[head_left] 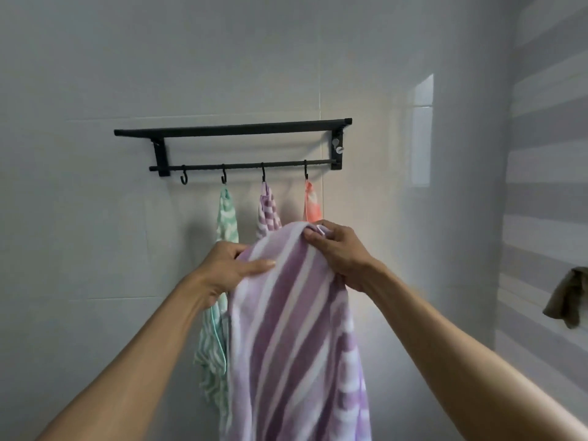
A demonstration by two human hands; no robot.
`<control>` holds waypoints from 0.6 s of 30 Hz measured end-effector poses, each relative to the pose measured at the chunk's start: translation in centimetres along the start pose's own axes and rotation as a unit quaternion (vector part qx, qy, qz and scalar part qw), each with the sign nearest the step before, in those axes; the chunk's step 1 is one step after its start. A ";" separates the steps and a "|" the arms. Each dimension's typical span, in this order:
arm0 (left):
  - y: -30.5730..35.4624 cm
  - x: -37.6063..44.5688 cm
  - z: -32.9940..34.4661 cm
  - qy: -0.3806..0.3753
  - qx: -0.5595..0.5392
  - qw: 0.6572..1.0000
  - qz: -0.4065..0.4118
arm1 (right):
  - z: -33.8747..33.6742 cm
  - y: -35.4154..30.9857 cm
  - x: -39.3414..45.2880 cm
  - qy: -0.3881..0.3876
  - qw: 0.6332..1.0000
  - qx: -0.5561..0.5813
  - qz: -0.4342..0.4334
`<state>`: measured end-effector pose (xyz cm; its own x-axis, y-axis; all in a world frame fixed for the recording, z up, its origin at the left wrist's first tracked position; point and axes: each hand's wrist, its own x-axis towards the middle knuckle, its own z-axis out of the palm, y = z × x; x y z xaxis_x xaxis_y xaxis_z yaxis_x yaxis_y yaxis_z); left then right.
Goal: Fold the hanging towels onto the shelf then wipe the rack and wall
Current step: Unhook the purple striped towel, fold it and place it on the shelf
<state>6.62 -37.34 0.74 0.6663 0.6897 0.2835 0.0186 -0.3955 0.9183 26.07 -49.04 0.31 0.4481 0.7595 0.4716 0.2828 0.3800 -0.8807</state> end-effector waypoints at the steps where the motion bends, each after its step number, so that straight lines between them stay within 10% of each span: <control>1: 0.0 -0.2 0.6 -0.003 -0.013 1.000 -0.003 | 0.8 -0.2 0.2 -0.013 1.000 -0.013 -0.012; 9: -0.1 -0.3 -1.0 0.143 -0.061 0.981 0.115 | 3.6 -0.7 0.5 -0.063 0.992 -0.098 -0.052; 13: -0.2 -0.4 -3.6 0.199 -0.045 0.970 0.135 | 2.9 1.2 0.0 -0.156 0.954 -0.253 0.030; 18: -1.1 0.5 -7.8 0.318 -0.032 0.942 0.106 | 2.0 3.7 -1.3 -0.092 0.967 -0.206 0.119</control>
<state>1.16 -31.87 2.06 0.0694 0.8312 0.5517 -0.1230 -0.5416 0.8316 24.88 -47.53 -3.67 0.3938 0.8953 0.2082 0.5213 -0.0310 -0.8528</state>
